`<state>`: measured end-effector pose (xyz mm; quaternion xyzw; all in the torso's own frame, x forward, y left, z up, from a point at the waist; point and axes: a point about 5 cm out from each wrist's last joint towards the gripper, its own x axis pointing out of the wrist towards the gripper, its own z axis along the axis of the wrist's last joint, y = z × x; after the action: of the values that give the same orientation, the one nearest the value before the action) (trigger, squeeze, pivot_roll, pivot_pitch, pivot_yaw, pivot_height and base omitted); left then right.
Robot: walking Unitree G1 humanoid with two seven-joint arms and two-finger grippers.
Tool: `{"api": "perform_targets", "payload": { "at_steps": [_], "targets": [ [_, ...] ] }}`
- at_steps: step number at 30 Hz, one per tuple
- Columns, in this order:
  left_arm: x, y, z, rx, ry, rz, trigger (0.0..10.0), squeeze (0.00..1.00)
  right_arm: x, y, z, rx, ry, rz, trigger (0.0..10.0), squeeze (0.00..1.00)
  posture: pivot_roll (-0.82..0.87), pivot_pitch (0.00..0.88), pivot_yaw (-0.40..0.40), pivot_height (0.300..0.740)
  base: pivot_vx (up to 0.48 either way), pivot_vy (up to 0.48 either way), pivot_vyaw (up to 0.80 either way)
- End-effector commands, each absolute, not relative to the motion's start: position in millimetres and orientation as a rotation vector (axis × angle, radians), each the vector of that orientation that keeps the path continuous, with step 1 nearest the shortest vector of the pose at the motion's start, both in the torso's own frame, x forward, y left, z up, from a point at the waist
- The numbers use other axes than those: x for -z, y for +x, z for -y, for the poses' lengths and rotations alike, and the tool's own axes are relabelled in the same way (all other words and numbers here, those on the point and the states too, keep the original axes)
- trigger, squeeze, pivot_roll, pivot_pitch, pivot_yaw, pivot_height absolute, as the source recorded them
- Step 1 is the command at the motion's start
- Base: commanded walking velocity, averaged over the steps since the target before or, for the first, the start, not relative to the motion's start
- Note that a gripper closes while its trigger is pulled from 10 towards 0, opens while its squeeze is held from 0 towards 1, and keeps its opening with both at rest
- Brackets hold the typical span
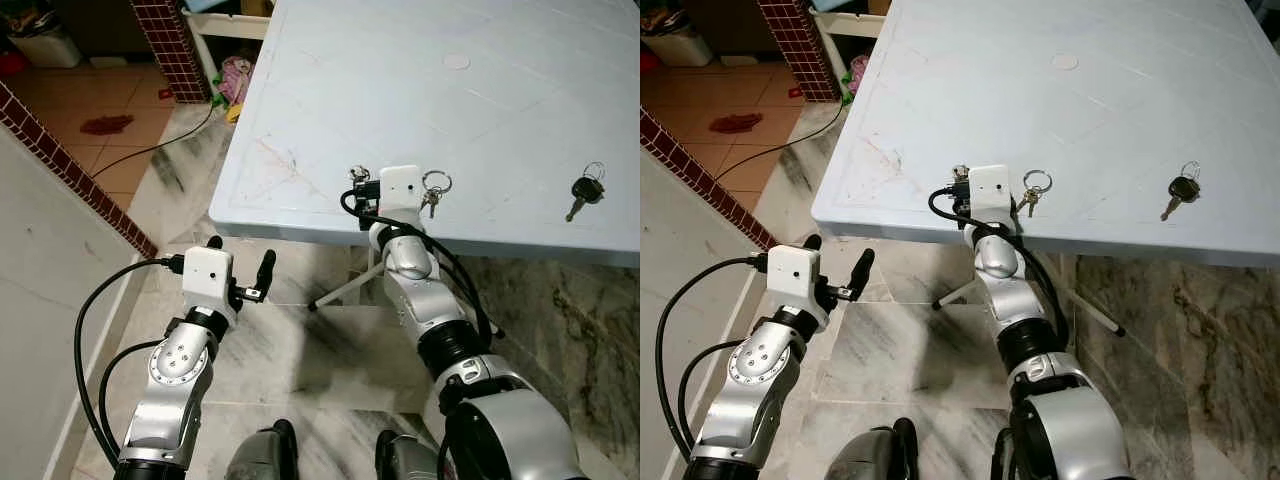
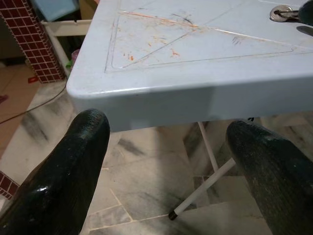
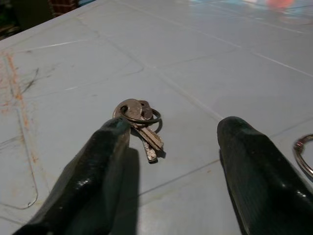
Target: Hang keys on a hook
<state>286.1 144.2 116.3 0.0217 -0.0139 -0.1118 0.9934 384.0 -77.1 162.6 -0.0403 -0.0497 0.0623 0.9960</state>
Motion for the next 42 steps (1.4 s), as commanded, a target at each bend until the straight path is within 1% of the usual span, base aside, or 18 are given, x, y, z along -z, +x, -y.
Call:
{"api": "perform_targets", "payload": {
  "at_steps": [1,8,9,10,11,15,19,20,21,22,42],
  "targets": [
    [-112,282,-147,0.219,0.051,0.011,10.0,0.00,-159,385,75,-0.142,-0.065,0.066,10.0,1.00,0.08,0.224,0.115,0.740,0.000,0.000,0.00],
    [-113,283,-148,0.218,0.051,0.012,10.0,0.00,-166,389,69,-0.197,-0.044,0.051,10.0,1.00,0.09,0.224,0.115,0.740,0.000,0.000,0.00],
    [-113,283,-148,0.217,0.051,0.012,10.0,0.00,-166,390,68,-0.206,-0.041,0.048,10.0,0.88,0.09,0.224,0.115,0.740,0.000,0.000,0.00],
    [-113,283,-148,0.217,0.052,0.012,10.0,0.00,-166,390,67,-0.213,-0.040,0.045,10.0,0.13,0.09,0.225,0.115,0.740,0.000,0.000,0.00],
    [-113,283,-148,0.215,0.052,0.012,10.0,0.00,-167,391,66,-0.219,-0.047,0.039,10.0,0.00,0.09,0.225,0.115,0.740,0.000,0.000,0.00],
    [-113,282,-148,0.214,0.052,0.012,10.0,0.00,-166,391,62,-0.259,-0.032,0.027,10.0,0.00,0.09,0.226,0.114,0.740,0.000,0.000,0.00],
    [-113,282,-149,0.213,0.051,0.011,10.0,0.00,-166,391,62,-0.259,-0.049,0.023,10.0,0.00,0.09,0.228,0.112,0.740,0.000,0.000,0.00],
    [-113,281,-149,0.213,0.051,0.011,10.0,0.00,-165,391,62,-0.259,-0.050,0.019,7.5,0.00,0.09,0.229,0.111,0.740,0.000,0.000,0.00],
    [-113,281,-149,0.212,0.051,0.011,10.0,0.00,-164,391,62,-0.258,-0.049,0.015,2.4,0.00,0.09,0.229,0.112,0.740,0.000,0.000,0.00],
    [-112,281,-148,0.212,0.051,0.011,10.0,0.00,-163,391,62,-0.258,-0.048,0.010,0.0,0.00,0.09,0.230,0.112,0.740,0.000,0.000,0.00],
    [-112,278,-150,0.213,0.057,0.003,10.0,0.00,-156,391,63,-0.277,-0.040,-0.029,0.0,0.00,0.10,0.238,0.120,0.740,0.000,0.000,0.00]
  ]
}}
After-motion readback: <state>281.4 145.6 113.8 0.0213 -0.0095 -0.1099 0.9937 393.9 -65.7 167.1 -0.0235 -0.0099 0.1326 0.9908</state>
